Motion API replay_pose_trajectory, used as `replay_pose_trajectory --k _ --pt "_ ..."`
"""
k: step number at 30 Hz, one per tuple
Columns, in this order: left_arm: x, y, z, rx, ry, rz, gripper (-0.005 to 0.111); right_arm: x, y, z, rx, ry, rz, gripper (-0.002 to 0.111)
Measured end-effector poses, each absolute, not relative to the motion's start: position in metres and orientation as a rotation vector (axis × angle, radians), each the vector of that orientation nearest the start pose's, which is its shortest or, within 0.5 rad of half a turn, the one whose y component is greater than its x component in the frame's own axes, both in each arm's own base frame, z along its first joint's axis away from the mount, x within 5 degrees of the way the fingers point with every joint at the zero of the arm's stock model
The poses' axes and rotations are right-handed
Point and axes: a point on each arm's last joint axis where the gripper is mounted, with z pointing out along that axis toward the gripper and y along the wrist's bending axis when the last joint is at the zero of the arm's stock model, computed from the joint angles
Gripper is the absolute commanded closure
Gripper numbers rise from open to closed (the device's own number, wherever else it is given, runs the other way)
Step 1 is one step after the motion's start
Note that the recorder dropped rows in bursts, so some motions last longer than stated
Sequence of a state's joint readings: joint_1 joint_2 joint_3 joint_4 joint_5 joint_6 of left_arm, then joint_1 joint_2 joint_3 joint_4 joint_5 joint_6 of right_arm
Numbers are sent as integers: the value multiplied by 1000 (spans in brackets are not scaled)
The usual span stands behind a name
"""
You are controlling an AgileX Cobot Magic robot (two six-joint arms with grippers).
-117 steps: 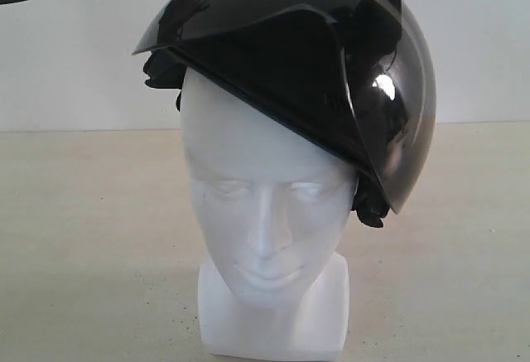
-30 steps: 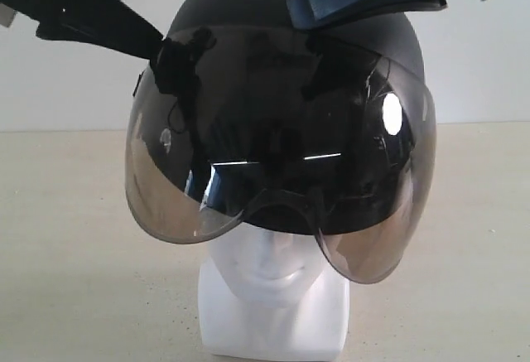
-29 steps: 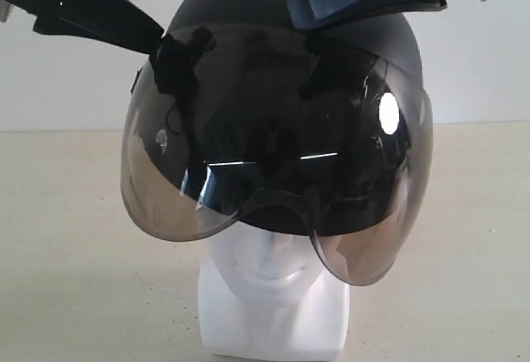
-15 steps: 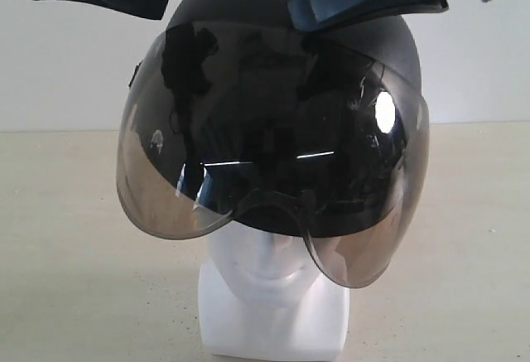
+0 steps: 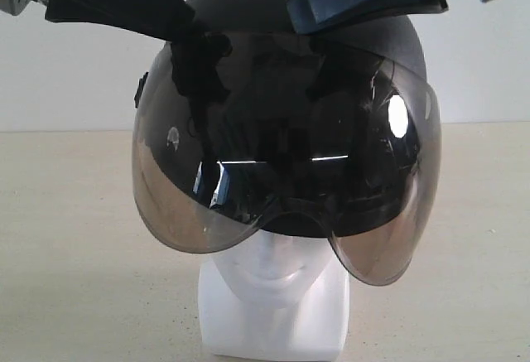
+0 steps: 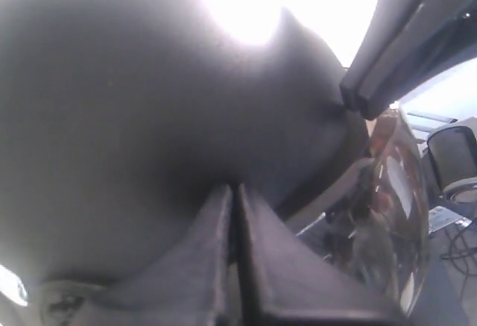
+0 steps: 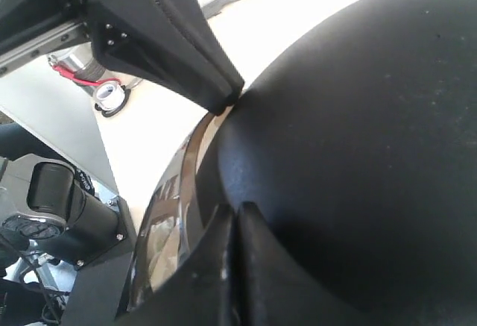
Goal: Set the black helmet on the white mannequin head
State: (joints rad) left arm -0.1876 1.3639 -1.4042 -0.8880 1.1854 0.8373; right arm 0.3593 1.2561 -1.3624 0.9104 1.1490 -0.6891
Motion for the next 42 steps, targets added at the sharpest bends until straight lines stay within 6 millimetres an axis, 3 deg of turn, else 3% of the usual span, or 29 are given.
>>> replay_pose_trajectory --k 9,17,27,34,42 --pt "245 -113 401 956 2080 -875 102 199 146 426 -983 2041 1052 108" --pt "241 -113 391 955 2114 -912 102 196 148 409 -979 2113 1120 108" --pt "235 -113 380 929 2134 -977 102 195 147 407 -999 2129 1122 108" --pt "226 -116 354 1048 2260 -1054 102 193 146 404 -1006 2166 1124 108" --pt "229 -114 347 1069 2303 -1008 102 192 146 403 -1000 2197 1120 108"
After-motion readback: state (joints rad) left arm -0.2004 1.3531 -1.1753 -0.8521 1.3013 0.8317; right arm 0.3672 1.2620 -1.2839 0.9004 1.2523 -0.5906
